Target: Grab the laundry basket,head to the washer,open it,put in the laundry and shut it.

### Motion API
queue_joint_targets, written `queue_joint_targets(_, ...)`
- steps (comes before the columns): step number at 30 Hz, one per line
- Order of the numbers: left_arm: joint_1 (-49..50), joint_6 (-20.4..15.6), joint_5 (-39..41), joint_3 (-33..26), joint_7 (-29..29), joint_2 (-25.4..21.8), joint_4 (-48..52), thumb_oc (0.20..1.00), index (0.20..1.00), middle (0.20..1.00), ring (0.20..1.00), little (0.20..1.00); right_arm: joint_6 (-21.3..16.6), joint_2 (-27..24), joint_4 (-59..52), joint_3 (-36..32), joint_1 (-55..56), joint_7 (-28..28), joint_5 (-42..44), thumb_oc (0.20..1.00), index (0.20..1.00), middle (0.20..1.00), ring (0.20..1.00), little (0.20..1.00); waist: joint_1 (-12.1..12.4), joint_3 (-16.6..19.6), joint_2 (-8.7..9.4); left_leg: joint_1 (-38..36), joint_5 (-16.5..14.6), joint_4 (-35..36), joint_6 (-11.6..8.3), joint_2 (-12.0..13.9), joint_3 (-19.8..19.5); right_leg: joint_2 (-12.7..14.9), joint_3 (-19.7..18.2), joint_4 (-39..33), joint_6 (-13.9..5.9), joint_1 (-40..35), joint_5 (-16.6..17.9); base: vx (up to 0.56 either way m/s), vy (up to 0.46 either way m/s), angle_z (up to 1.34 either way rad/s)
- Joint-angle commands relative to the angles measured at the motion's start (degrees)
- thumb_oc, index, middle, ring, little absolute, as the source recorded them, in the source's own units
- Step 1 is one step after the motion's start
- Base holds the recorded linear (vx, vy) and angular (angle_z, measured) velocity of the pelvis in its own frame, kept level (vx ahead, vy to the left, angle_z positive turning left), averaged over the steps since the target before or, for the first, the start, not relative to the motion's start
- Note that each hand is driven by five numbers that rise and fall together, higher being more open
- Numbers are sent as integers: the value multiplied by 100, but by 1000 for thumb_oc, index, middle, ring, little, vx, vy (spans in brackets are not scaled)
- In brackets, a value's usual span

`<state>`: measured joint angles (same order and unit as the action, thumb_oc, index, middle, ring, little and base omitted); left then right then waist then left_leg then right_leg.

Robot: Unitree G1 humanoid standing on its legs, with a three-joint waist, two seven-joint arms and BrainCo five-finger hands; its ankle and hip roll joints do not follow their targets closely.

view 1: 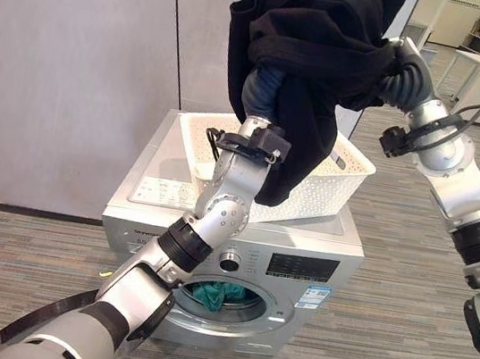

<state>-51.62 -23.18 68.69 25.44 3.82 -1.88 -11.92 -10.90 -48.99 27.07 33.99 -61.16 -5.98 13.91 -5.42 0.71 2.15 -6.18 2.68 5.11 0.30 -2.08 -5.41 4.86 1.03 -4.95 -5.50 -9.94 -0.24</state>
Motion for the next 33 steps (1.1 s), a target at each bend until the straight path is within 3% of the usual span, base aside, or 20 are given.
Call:
queue_joint_targets(1,-457,-134,-215,-79,-248,184,-104,200,200,200,200,200,-132,-347,176,-49,-200,49,144,1000,1000,1000,1000,1000,304,312,-1,-270,-537,-11,-102,68,119,-25,110,412,-99,217,-171,0,0,0)
queue_joint_targets(16,-448,-297,-450,-156,-283,164,721,200,200,200,200,200,-202,-385,17,-818,197,-294,-34,1000,1000,1000,1000,1000,341,309,7,-212,-510,-11,-81,45,66,-19,114,390,-116,248,-136,0,0,0)
queue_joint_targets(33,-374,-477,-766,-243,-317,-48,1782,200,200,200,200,200,-453,-827,415,-2382,875,-1434,-45,1000,1000,1000,1000,1000,327,317,-24,-186,-522,-11,-72,27,66,-38,61,321,-113,260,-89,0,0,0)
